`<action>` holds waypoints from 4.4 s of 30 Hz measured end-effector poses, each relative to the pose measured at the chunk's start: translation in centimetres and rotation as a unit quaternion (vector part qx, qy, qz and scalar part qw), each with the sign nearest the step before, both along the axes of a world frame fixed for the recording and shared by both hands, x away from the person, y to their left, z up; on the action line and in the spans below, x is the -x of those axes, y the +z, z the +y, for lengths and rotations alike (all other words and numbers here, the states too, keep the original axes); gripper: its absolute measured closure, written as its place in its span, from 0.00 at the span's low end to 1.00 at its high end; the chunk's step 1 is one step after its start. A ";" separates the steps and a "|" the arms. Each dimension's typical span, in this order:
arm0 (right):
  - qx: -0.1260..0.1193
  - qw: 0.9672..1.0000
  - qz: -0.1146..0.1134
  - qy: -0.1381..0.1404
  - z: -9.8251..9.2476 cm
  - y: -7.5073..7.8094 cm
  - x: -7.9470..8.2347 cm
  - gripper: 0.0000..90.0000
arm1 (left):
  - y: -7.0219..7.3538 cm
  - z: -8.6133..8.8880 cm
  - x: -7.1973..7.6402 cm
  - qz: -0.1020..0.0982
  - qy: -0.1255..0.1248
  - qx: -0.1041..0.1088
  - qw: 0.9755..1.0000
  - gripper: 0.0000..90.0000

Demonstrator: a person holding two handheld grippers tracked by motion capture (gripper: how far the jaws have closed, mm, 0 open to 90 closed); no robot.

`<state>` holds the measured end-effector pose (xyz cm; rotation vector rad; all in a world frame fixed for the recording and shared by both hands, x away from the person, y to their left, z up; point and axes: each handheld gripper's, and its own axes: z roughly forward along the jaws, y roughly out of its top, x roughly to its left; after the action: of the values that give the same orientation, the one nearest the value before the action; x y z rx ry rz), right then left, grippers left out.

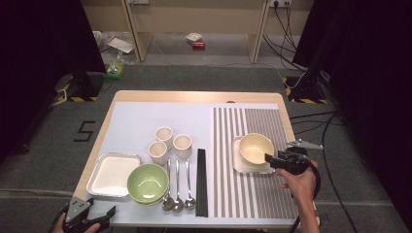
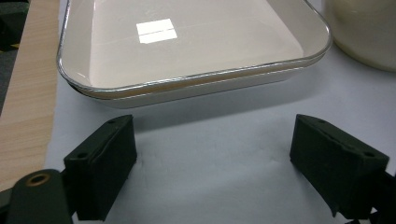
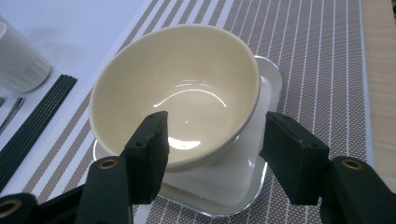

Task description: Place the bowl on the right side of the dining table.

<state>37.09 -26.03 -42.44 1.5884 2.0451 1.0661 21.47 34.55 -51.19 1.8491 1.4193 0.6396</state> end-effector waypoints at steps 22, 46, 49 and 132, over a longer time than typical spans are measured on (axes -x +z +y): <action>0.016 1.000 0.002 0.016 0.5 -0.8 2.5 0.46 | 0.0 0.1 0.1 0.000 -0.003 0.000 1.000 0.15; 0.025 0.998 0.007 0.056 3.2 -1.8 4.2 0.46 | 0.0 0.1 0.0 -0.001 -0.003 0.000 1.000 0.15; 0.025 0.998 0.008 0.060 3.5 -1.8 4.2 0.46 | 0.0 0.1 0.1 0.000 -0.003 -0.001 1.000 0.15; 0.036 0.980 0.010 0.196 15.5 -2.6 3.8 0.49 | 0.0 0.1 0.0 -0.001 -0.002 0.001 1.000 0.15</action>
<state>33.26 -10.50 -45.06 1.1915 2.4455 1.0872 21.42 34.64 -51.22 1.8505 1.4139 0.6374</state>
